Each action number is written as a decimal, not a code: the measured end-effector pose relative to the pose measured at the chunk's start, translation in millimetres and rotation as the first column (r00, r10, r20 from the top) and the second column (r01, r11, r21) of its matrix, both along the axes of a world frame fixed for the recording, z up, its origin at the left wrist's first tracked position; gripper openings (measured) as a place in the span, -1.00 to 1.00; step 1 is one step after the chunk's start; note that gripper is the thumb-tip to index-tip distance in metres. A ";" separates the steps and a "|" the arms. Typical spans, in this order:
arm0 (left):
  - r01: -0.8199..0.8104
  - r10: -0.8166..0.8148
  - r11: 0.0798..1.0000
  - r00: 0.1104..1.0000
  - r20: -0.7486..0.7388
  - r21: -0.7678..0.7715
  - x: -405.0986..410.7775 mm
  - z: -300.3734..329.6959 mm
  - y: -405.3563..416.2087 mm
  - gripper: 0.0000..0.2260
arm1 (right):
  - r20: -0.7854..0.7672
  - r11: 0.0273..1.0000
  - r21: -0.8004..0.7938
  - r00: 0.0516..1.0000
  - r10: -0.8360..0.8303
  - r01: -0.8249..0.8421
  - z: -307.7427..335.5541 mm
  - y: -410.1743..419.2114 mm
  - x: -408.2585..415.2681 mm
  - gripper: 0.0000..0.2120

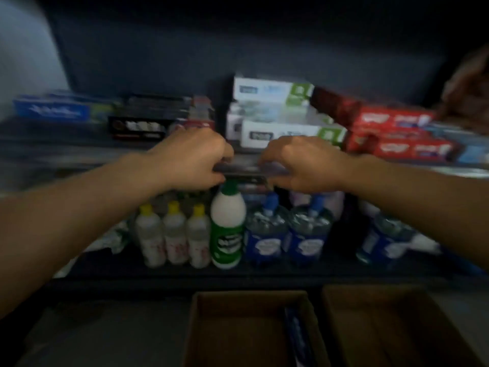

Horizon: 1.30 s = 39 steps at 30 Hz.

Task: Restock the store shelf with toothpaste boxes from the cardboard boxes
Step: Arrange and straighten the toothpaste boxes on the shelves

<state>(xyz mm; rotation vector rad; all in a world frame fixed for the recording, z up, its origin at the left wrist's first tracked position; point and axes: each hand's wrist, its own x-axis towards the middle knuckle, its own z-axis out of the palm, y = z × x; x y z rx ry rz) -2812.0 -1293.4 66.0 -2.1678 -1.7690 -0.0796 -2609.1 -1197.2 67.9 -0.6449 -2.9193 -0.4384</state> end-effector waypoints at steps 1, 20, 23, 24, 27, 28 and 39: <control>0.055 -0.054 0.998 0.998 0.010 -0.035 19.0 -16.9 6.0 -0.74 | 0.020 0.999 -0.028 1.000 -0.018 0.019 -16.7 1.3 21.0 -0.63; 0.491 -0.568 0.621 0.819 0.080 -0.611 171.9 -352.7 77.0 -0.63 | 0.306 0.894 -0.375 0.943 -0.131 0.246 -272.6 13.7 165.6 -0.62; 0.575 -0.557 0.668 0.807 0.195 -0.473 168.6 -385.7 89.2 -0.67 | 0.303 0.893 -0.372 0.942 -0.141 0.254 -281.5 22.8 169.1 -0.60; 0.612 -0.566 0.665 0.787 0.247 -0.428 165.1 -399.8 93.2 -0.66 | 0.299 0.892 -0.370 0.942 -0.149 0.259 -283.3 25.4 169.0 -0.59; 0.664 -0.609 0.601 0.741 0.283 -0.445 170.8 -414.1 98.4 -0.68 | 0.292 0.884 -0.377 0.941 -0.170 0.277 -288.0 31.0 168.0 -0.59; 0.664 -0.608 0.583 0.739 0.290 -0.469 175.5 -411.9 99.6 -0.71 | 0.292 0.881 -0.381 0.941 -0.172 0.280 -289.3 32.2 167.9 -0.59; 0.511 -0.558 0.633 0.822 0.116 -0.582 187.4 -432.7 104.8 -0.71 | 0.317 0.862 -0.407 0.932 -0.175 0.301 -298.6 33.6 165.2 -0.59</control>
